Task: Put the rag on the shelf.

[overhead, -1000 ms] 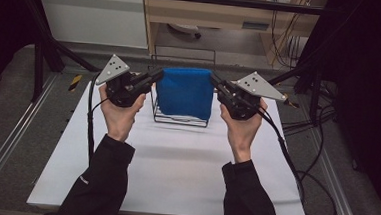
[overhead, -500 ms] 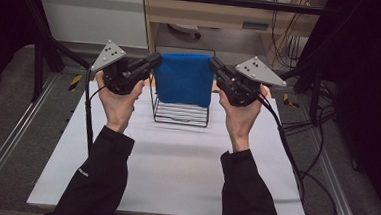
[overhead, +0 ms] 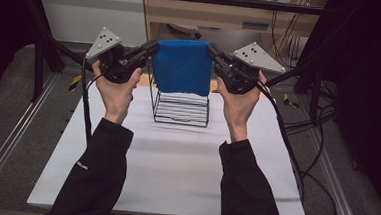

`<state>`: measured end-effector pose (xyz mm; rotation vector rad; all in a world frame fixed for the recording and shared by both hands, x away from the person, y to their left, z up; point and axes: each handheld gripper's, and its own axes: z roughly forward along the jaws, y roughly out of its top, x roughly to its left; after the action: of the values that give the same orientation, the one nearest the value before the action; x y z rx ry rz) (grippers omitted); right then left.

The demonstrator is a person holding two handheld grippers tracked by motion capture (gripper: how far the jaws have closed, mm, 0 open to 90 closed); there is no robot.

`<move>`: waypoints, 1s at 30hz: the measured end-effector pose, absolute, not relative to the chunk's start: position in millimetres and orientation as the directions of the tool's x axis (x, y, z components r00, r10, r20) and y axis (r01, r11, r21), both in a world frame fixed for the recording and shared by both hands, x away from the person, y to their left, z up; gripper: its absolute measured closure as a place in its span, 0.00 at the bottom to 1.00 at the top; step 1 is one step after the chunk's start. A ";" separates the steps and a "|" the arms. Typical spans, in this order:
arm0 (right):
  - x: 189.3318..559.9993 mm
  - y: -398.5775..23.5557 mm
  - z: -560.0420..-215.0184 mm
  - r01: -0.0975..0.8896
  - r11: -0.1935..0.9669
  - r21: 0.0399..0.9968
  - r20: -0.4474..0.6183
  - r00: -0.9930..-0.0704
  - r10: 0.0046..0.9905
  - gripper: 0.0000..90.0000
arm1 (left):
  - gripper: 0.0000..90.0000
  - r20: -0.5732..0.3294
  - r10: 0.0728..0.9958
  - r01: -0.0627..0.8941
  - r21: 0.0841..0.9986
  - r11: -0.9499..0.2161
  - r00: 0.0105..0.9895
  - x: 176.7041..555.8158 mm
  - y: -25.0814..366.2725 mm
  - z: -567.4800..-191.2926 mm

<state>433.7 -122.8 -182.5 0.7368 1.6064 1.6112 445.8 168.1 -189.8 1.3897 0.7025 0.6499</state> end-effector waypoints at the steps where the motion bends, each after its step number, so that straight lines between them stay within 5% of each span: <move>1: 433.8 -122.1 -181.0 -0.105 0.046 0.993 -0.098 -0.568 0.817 0.97 | 0.96 -0.062 0.768 -0.002 0.997 0.082 0.638 446.6 167.9 -188.2; 30: 471.1 -124.9 -150.5 -0.128 0.027 0.991 -0.093 -0.539 0.837 0.97 | 0.96 -0.020 0.790 -0.040 0.998 0.056 0.613 486.6 157.6 -151.4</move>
<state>471.1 -124.9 -150.5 0.7457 1.5495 1.6161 486.6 157.6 -151.4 1.3821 0.6950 0.7136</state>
